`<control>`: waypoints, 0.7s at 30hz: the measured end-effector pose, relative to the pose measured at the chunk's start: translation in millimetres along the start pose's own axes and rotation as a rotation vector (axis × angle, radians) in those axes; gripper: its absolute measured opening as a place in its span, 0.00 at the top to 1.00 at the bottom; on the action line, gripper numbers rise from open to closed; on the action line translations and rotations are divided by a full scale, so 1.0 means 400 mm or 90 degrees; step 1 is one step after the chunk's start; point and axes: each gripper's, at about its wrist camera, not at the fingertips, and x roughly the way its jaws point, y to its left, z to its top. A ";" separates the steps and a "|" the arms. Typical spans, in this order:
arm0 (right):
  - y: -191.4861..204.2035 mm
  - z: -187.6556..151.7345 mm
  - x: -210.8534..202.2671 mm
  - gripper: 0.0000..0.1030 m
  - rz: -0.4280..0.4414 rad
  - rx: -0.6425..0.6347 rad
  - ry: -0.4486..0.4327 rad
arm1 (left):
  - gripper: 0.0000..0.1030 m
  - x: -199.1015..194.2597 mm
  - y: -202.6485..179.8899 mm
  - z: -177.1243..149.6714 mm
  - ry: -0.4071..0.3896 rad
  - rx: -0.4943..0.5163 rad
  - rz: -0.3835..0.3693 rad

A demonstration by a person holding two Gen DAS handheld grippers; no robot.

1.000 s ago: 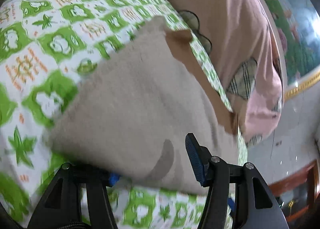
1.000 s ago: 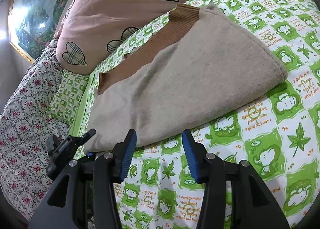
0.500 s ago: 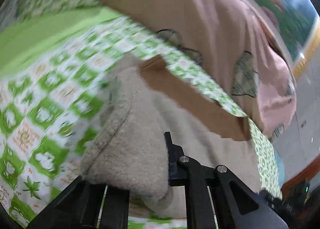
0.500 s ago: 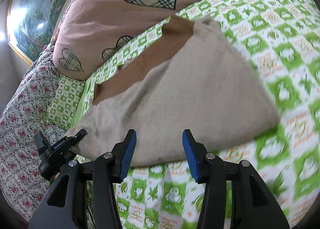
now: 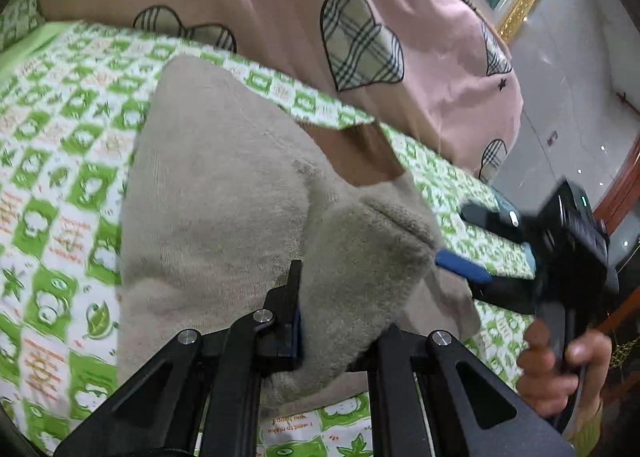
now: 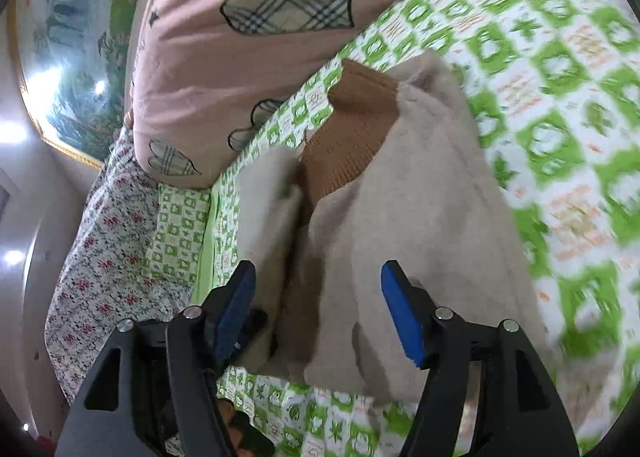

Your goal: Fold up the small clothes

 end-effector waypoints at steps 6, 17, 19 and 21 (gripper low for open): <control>0.059 0.056 0.170 0.35 0.045 -0.019 0.092 | 0.92 -0.027 0.012 0.002 -0.009 0.004 -0.019; 0.166 0.134 0.299 0.83 -0.002 -0.128 0.108 | 0.92 -0.036 -0.055 0.036 -0.004 0.035 -0.051; 0.191 0.146 0.224 0.84 -0.019 -0.176 0.068 | 0.92 -0.027 -0.105 0.053 -0.004 0.045 -0.087; 0.195 0.162 0.148 0.84 -0.027 -0.200 0.031 | 0.92 -0.005 -0.161 0.059 0.002 0.061 -0.115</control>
